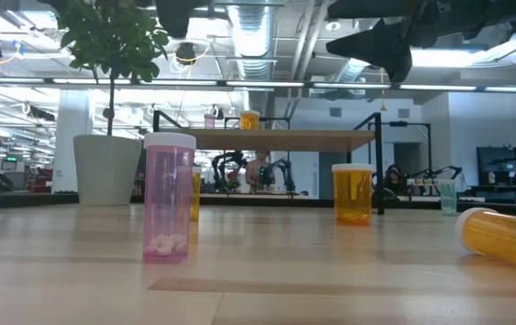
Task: Pick and place medicine bottles onto shelf by color
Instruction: Put the left pink pill bottle on the shelf aligned with the other pink bottle
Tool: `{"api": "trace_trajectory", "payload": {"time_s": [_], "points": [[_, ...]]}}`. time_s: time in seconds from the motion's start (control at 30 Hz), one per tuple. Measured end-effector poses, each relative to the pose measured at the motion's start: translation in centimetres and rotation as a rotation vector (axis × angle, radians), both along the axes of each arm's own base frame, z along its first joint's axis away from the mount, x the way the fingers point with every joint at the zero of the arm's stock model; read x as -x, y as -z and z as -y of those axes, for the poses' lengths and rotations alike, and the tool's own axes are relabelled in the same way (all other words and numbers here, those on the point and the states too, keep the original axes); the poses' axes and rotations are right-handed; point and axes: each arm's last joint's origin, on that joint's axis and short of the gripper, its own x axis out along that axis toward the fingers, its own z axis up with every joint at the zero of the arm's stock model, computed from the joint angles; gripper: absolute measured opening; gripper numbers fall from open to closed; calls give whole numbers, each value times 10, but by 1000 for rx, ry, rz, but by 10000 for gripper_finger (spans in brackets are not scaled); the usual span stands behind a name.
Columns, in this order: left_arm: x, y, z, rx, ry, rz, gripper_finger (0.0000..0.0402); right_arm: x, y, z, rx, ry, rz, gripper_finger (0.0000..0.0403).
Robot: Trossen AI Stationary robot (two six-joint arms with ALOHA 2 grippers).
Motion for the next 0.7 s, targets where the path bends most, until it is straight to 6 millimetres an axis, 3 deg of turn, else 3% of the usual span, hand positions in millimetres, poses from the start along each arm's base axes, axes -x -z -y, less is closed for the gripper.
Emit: {"api": "trace_trajectory", "payload": {"time_s": [0.27,0.47,0.7], "points": [[31,-29,-4,-47,-13,135,190,0,-1,0,-23,0,6,269],[33,-28,-5,-71,-20,110,190,-4,-4,-2,-5,3,-59,269],[28,-23,-4,-96,-17,92,190,-18,-21,4,-14,43,-292,269]]}}
